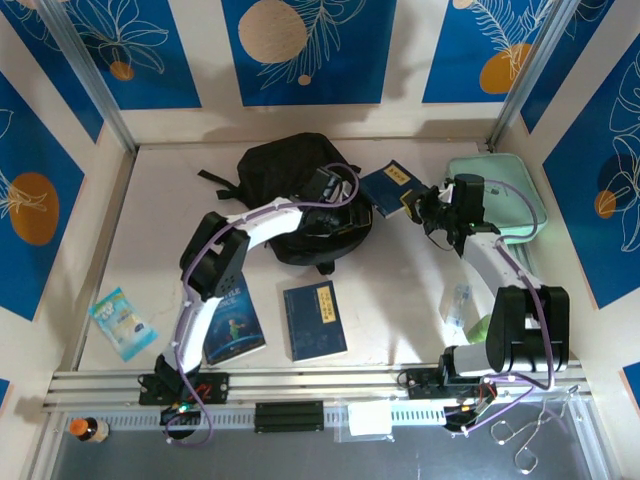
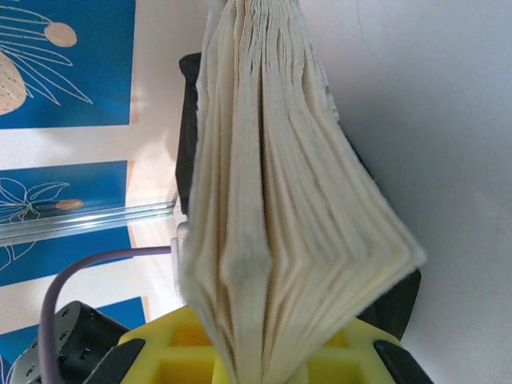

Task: Pack the student bag
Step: Rotate the student bag at the top-center of the table, then open the student bag at the top-center of the table.

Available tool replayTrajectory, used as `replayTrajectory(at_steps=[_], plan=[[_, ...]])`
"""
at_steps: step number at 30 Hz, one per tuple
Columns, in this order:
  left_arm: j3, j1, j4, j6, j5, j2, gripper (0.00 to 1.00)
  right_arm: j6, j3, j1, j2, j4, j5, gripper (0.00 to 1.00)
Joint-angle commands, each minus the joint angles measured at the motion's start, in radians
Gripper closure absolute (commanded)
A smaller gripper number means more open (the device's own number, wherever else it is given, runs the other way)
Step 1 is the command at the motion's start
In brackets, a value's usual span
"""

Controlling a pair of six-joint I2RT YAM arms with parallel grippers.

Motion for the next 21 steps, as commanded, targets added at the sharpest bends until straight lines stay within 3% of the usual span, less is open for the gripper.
replayTrajectory(at_steps=[1,5,8,15,21], plan=[[0.053,0.005,-0.195,0.272,-0.014,-0.083,0.38,-0.044,-0.015,-0.032,-0.051,-0.018,-0.016,0.99],[0.06,0.005,-0.443,0.653,-0.149,-0.179,0.33,-0.067,-0.024,-0.052,-0.066,-0.035,-0.01,0.99],[0.028,0.005,-0.545,0.84,-0.191,-0.239,0.32,-0.078,-0.026,-0.057,-0.062,-0.04,-0.009,0.99],[-0.016,0.005,-0.642,1.059,-0.292,-0.285,0.32,-0.066,-0.035,-0.058,-0.053,-0.033,-0.018,1.0],[0.001,0.006,-0.721,1.156,-0.368,-0.253,0.41,-0.078,-0.035,-0.059,-0.067,-0.055,-0.009,0.99]])
